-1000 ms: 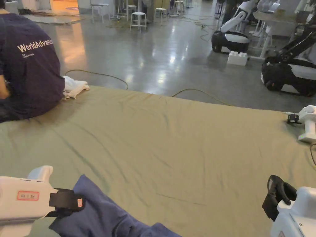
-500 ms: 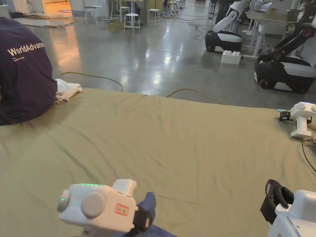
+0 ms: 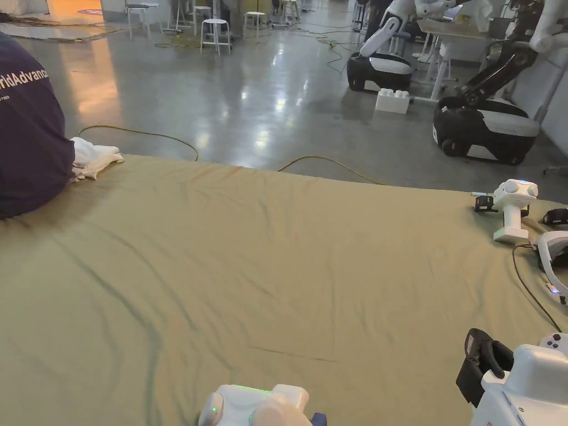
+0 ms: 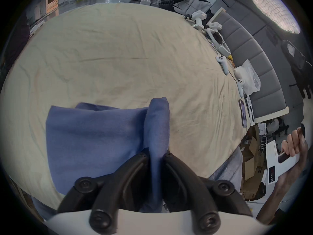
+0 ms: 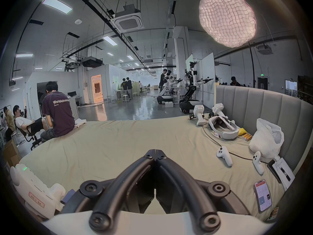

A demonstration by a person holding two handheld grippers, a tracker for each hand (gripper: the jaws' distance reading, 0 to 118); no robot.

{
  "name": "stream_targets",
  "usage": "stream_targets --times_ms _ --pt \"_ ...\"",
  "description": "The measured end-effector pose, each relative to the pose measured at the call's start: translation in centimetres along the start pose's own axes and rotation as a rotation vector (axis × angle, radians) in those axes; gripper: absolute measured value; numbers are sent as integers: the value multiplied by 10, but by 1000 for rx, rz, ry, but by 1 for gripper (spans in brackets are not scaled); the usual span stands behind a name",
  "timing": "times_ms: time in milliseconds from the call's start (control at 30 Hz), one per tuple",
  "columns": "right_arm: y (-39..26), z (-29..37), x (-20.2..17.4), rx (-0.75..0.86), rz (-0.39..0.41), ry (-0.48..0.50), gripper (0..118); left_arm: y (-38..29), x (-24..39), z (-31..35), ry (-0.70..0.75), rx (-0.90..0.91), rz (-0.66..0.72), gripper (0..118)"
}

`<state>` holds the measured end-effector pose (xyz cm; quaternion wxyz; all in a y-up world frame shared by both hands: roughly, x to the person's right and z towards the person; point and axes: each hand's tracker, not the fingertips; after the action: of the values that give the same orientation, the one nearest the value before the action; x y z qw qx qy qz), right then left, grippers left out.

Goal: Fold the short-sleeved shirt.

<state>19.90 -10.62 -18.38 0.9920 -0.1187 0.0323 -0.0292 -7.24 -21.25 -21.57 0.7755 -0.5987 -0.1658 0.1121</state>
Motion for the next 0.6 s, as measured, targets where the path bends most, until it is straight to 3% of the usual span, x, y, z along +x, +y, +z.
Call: stream_targets --times_ms 67,100,133,267,367,500,600 --pt "0 0 1 -4 4 -2 0 -2 -4 8 -83 6 37 32" --pt "-1 1 1 -5 5 -1 0 -2 -7 15 -95 14 55 45" --pt "-1 1 2 -6 6 -2 0 -3 -10 21 -95 22 59 50" --pt "-2 1 2 -13 4 -1 0 -7 -25 48 -118 79 83 50" --pt "-2 1 0 -21 4 7 0 -13 -34 51 -80 115 109 47" --pt "-3 1 -4 -24 13 15 0 -20 -45 43 -177 110 166 28" --pt "-3 0 -8 -26 24 23 0 -27 -35 27 -152 86 94 21"
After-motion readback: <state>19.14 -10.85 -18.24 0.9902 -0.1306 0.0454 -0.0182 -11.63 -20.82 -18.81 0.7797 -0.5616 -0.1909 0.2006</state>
